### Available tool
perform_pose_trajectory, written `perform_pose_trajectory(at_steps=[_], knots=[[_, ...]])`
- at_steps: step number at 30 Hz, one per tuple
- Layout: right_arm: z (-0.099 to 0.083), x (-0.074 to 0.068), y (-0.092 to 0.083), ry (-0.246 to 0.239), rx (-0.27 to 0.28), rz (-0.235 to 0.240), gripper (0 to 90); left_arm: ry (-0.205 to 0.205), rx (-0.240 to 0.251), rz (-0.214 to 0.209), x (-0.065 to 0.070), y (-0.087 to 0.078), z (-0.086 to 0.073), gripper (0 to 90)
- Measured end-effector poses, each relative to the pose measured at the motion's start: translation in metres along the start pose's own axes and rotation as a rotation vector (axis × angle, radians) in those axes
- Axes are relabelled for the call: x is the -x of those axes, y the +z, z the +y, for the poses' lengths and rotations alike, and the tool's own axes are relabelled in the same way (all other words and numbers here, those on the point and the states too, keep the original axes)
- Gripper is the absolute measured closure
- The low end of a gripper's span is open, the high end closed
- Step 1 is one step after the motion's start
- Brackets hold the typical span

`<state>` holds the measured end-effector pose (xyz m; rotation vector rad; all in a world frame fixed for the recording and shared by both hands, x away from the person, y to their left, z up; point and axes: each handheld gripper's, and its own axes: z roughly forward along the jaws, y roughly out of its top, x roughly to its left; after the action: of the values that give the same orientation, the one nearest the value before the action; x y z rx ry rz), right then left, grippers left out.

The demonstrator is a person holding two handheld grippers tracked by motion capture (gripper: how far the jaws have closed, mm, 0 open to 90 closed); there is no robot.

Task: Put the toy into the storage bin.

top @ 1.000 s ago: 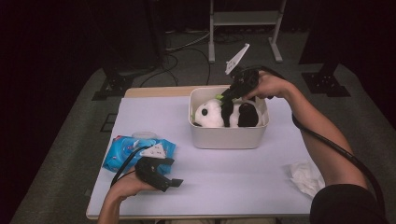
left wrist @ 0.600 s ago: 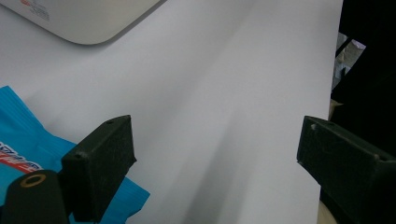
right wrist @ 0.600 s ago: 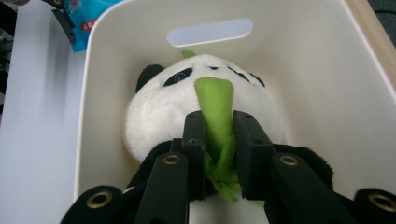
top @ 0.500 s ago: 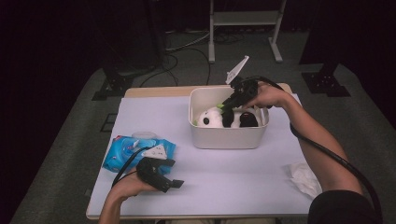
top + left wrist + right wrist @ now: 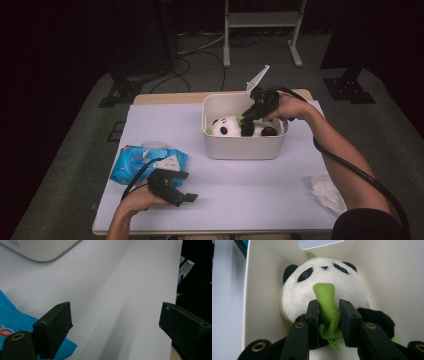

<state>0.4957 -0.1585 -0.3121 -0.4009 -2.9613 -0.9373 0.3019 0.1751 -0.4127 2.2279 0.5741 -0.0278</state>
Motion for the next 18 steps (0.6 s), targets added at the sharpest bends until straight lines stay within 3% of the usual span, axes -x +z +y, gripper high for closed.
perform_pose_trajectory(at_steps=[18], knots=[[-0.0089,-0.0052,-0.0101,0.017,0.025,-0.01,64.5,0.008,0.006,0.0,0.002,-0.0018,0.0003,10.6]])
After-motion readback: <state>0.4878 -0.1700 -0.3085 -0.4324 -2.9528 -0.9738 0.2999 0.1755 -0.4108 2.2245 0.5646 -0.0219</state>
